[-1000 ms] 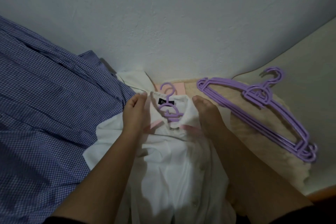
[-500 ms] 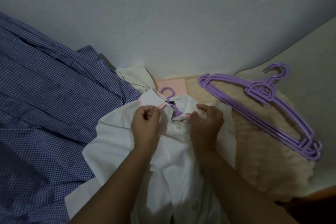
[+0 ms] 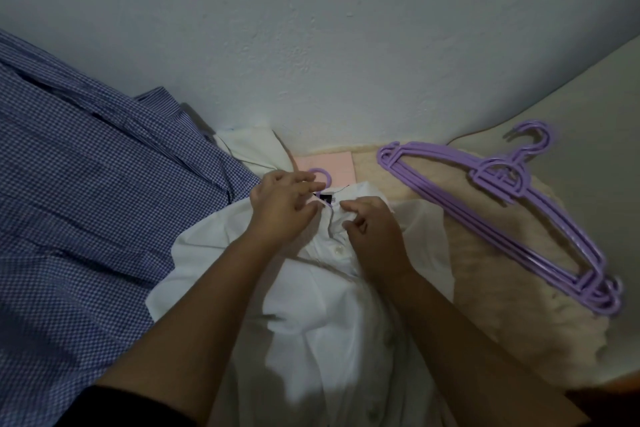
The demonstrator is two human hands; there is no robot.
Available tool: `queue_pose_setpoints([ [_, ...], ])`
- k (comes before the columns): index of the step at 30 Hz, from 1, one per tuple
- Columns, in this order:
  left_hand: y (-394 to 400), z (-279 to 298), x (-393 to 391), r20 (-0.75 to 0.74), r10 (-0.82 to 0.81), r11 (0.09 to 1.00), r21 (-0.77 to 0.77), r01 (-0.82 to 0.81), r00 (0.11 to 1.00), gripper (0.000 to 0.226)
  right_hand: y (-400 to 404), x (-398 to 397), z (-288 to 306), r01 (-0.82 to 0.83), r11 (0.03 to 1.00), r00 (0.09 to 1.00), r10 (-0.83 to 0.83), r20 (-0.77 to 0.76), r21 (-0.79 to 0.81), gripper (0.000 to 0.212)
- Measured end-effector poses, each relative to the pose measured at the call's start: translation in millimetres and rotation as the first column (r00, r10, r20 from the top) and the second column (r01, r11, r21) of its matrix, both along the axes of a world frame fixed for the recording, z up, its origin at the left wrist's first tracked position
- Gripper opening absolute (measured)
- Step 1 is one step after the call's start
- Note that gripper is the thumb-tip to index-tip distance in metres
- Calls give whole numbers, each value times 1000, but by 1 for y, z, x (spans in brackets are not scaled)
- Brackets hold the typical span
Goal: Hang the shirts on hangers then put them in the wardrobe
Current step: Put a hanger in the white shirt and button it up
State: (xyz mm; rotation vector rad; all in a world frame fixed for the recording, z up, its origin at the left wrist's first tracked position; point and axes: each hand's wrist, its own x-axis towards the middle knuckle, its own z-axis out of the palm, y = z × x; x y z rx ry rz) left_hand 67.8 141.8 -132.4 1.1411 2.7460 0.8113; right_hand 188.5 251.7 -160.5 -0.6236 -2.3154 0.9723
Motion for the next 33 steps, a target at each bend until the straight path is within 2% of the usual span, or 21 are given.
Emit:
queue_pose_setpoints([
  [5, 6, -7, -4, -19, -17, 999, -33, 16, 1000, 25, 12, -12, -4, 11, 999, 995, -14, 100, 30, 25],
  [8, 7, -19, -3, -85, 39, 997, 73, -33, 996, 20, 14, -17, -5, 37, 994, 987, -52, 149, 98, 25],
  [12, 11, -31, -1, -86, 41, 984, 174, -25, 995, 16, 19, -25, -6, 9, 994, 973, -33, 227, 109, 24],
  [16, 15, -33, 1, 14, 22, 977, 212, -24, 1000, 16, 23, -32, -9, -2, 997, 970, -18, 242, 80, 19],
  [20, 20, -36, 4, 151, 5, 962, 267, -46, 989, 17, 30, -37, -14, -43, 999, 956, 32, 292, 31, 28],
  [23, 23, -41, 5, 190, 14, 962, 265, -64, 982, 18, 35, -41, -19, -100, 994, 936, 83, 341, 34, 23],
  [28, 26, -46, 2, 234, 37, 967, 236, -94, 972, 21, 39, -44, -20, -107, 994, 928, 100, 358, 1, 23],
  [33, 25, -50, 1, 251, 68, 969, 215, -124, 966, 19, 39, -46, -24, 46, 996, 938, -18, 346, -75, 13],
])
